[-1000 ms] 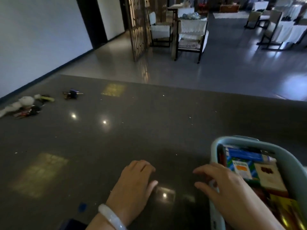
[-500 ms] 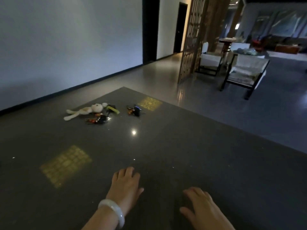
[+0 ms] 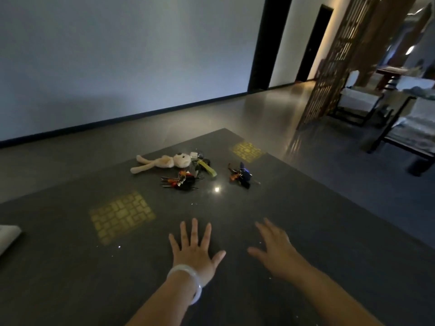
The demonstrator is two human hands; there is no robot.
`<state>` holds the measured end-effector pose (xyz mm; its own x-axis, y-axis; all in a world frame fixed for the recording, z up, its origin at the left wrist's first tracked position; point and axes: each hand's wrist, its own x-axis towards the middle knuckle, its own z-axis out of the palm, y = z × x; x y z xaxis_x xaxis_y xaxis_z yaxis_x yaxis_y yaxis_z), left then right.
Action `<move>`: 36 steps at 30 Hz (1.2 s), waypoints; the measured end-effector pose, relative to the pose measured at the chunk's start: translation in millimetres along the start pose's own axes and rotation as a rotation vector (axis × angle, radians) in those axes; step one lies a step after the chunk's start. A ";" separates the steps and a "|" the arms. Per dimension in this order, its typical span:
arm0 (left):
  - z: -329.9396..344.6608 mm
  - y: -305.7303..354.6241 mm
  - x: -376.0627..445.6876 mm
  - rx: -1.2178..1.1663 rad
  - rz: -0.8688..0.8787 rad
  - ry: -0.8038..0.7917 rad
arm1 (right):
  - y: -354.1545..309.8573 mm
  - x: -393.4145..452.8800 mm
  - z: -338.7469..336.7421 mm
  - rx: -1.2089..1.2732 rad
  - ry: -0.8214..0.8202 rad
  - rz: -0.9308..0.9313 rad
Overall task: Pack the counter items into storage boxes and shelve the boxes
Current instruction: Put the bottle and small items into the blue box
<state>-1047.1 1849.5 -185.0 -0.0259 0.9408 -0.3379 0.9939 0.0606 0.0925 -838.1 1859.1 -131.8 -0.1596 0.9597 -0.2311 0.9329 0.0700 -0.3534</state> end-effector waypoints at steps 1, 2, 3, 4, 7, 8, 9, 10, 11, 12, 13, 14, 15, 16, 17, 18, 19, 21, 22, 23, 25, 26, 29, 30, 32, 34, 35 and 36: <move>1.9 0.0 1.3 -0.001 0.004 -0.003 | -0.7 22.9 -5.6 -0.007 0.022 -0.004; 2.5 0.1 3.0 -0.005 0.004 -0.011 | -1.4 46.5 -10.9 -0.011 0.045 -0.007; 1.5 0.1 4.9 -0.006 0.004 -0.022 | -1.9 69.6 -16.1 -0.013 0.066 -0.009; 0.2 0.3 6.5 -0.004 0.006 -0.035 | -2.6 92.2 -21.1 -0.021 0.082 -0.015; -2.8 0.2 6.9 0.010 0.013 -0.084 | -3.7 148.9 -32.3 -0.077 0.070 -0.055; -3.3 0.4 6.6 0.010 0.009 -0.098 | -4.0 162.2 -33.2 -0.105 0.043 -0.071; -3.9 1.2 6.5 0.008 0.007 -0.106 | -3.8 171.5 -32.6 -0.129 0.009 -0.085; -4.5 1.8 6.3 0.007 0.007 -0.108 | -2.9 177.0 -29.9 -0.141 -0.024 -0.095; -4.5 2.4 5.8 0.008 0.009 -0.106 | -1.5 177.6 -25.2 -0.146 -0.051 -0.104; -4.2 2.6 5.4 0.010 0.010 -0.101 | 0.1 174.2 -18.0 -0.153 -0.065 -0.117; -3.4 2.7 5.0 0.011 0.009 -0.096 | 2.1 167.5 -9.5 -0.162 -0.064 -0.132; -2.6 2.7 4.7 0.013 0.009 -0.090 | 3.9 158.8 -1.0 -0.161 -0.051 -0.146; -2.2 2.6 4.3 0.014 0.010 -0.084 | 5.5 148.3 6.4 -0.150 -0.032 -0.152; -2.3 2.5 3.7 0.016 0.010 -0.078 | 6.9 137.1 12.3 -0.138 -0.010 -0.156; -2.7 2.6 3.1 0.018 0.009 -0.072 | 8.8 125.2 16.8 -0.136 0.007 -0.162; -3.2 2.4 2.9 0.018 0.007 -0.069 | 10.9 113.5 20.1 -0.139 0.015 -0.170; -3.5 2.5 2.9 0.016 0.005 -0.067 | 13.3 101.7 22.4 -0.143 0.007 -0.179; -2.9 2.7 2.6 0.011 0.008 -0.055 | 19.0 79.9 24.6 -0.151 -0.030 -0.202; -2.2 2.8 2.6 0.011 0.010 -0.044 | 21.2 72.7 23.4 -0.147 -0.034 -0.211; -1.4 2.8 2.7 0.011 0.012 -0.032 | 21.9 69.2 19.7 -0.128 -0.004 -0.215; -0.6 1.6 2.2 0.010 0.019 -0.020 | 17.7 73.7 6.8 -0.068 0.143 -0.216; -0.7 1.3 2.1 0.009 0.023 -0.020 | 14.0 82.0 -0.6 -0.040 0.219 -0.204; -1.3 0.8 2.9 0.011 0.019 -0.027 | -0.6 123.6 -18.7 0.022 0.276 -0.096; -0.9 1.1 3.7 0.013 0.016 -0.029 | -4.8 138.8 -21.1 0.005 0.237 -0.053; 0.6 1.5 5.6 0.012 0.013 -0.032 | -9.3 162.8 -19.0 -0.074 0.132 0.013; 2.3 1.0 7.0 0.014 0.013 -0.033 | -11.4 171.0 -9.5 -0.109 0.066 0.020; 3.2 0.7 7.5 0.013 0.013 -0.032 | -12.9 168.0 -1.7 -0.096 0.080 0.007; 4.1 0.4 8.2 0.011 0.012 -0.031 | -14.8 160.8 7.4 -0.071 0.132 -0.006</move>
<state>-1046.4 1855.9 -191.5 -0.0112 0.9307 -0.3655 0.9952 0.0458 0.0862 -879.9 2010.4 -170.5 -0.1261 0.9863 -0.1067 0.9532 0.0906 -0.2884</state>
